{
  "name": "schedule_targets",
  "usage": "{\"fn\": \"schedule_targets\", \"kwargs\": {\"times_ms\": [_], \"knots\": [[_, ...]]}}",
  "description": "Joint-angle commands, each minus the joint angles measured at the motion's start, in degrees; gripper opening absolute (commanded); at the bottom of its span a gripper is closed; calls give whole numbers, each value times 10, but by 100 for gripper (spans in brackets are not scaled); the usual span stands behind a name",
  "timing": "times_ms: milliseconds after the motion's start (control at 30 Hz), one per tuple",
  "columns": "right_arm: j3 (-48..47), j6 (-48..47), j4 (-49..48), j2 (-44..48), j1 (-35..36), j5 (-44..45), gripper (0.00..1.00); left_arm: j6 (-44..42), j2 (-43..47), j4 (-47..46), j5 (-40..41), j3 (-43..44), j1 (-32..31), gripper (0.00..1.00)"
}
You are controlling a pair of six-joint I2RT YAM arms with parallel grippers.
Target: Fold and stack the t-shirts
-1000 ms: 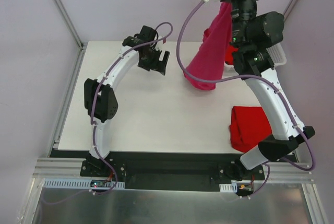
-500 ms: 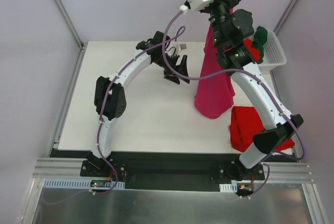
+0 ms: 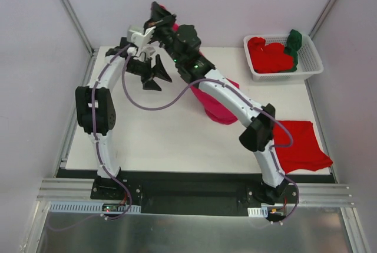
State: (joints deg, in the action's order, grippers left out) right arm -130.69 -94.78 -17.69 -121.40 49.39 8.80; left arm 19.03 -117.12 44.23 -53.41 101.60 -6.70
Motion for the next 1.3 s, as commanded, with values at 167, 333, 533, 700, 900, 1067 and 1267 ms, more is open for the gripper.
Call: {"fn": "schedule_targets", "kwargs": {"times_ms": [167, 333, 533, 700, 900, 1067, 1267], "knots": [[13, -48, -158, 90, -36, 24, 1, -51, 98, 37, 10, -45, 17, 83], [149, 32, -100, 188, -185, 182, 1, -50, 98, 39, 2, -51, 17, 82], [275, 43, -91, 261, -301, 221, 1, -45, 71, 39, 6, -4, 8, 81], [388, 59, -29, 321, -279, 213, 2, -50, 59, 38, 23, 17, -17, 81], [452, 93, 125, 367, -256, 213, 3, -61, 37, 39, 21, 51, -57, 83], [449, 89, 128, 376, -250, 203, 2, -66, 24, 38, 12, 80, -88, 84], [446, 101, 135, 374, -100, 95, 1, -80, 54, 54, 145, 56, -54, 82]]}}
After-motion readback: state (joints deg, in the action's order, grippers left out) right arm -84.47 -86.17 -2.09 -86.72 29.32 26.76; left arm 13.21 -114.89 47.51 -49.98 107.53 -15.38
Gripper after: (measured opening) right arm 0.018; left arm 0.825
